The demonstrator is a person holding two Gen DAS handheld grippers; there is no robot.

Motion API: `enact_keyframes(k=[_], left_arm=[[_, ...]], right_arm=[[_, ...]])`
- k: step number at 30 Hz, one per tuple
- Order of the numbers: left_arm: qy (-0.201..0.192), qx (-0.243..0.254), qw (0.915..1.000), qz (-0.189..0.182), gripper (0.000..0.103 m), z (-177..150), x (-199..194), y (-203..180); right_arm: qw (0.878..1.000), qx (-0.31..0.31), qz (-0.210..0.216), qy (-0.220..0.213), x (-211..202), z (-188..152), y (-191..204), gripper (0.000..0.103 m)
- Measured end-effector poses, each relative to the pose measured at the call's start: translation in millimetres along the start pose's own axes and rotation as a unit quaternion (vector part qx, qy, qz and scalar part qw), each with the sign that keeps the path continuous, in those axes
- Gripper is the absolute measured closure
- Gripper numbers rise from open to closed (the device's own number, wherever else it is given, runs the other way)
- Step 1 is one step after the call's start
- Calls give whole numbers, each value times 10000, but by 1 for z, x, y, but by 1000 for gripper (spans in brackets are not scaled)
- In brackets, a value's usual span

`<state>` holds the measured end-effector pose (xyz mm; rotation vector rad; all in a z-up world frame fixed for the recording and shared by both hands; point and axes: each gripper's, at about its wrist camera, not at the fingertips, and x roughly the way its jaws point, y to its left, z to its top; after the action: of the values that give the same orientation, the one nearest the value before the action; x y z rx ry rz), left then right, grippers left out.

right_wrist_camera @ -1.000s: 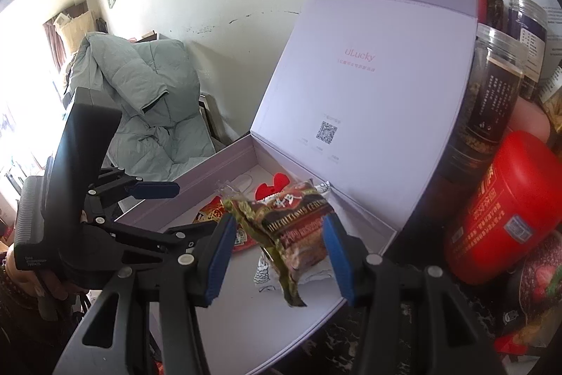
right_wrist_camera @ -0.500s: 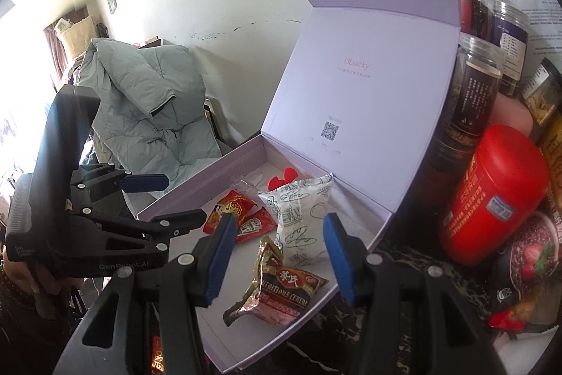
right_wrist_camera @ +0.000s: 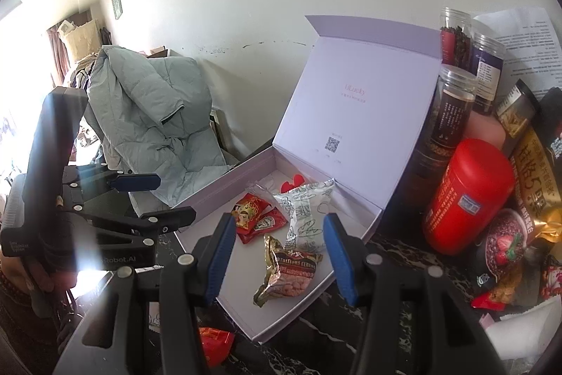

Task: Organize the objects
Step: 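Lower the cartoon bag into the box with the left gripper while the right drops the cereal bag, then withdraw both grippers from the box back over the table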

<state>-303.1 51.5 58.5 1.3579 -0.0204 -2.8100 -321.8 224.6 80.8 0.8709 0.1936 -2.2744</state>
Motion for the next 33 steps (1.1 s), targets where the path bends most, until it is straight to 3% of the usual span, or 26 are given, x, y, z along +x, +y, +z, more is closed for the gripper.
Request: enact_keyframes(k=[9,19,33], left_arm=[[-185,-29,9998,103,36,-8,-36,-3],[-387,-66,9991,141,28,-27,-68,-8],[-311,-170,9993,120,23,-72,-89,-13]], right_arm=[[9999,-24,-37,-118,-28,-6,11,49],[9998,2,-4,-212,-58,-21,24,43],[9999,53,47,-85,-80,-60,45,41]])
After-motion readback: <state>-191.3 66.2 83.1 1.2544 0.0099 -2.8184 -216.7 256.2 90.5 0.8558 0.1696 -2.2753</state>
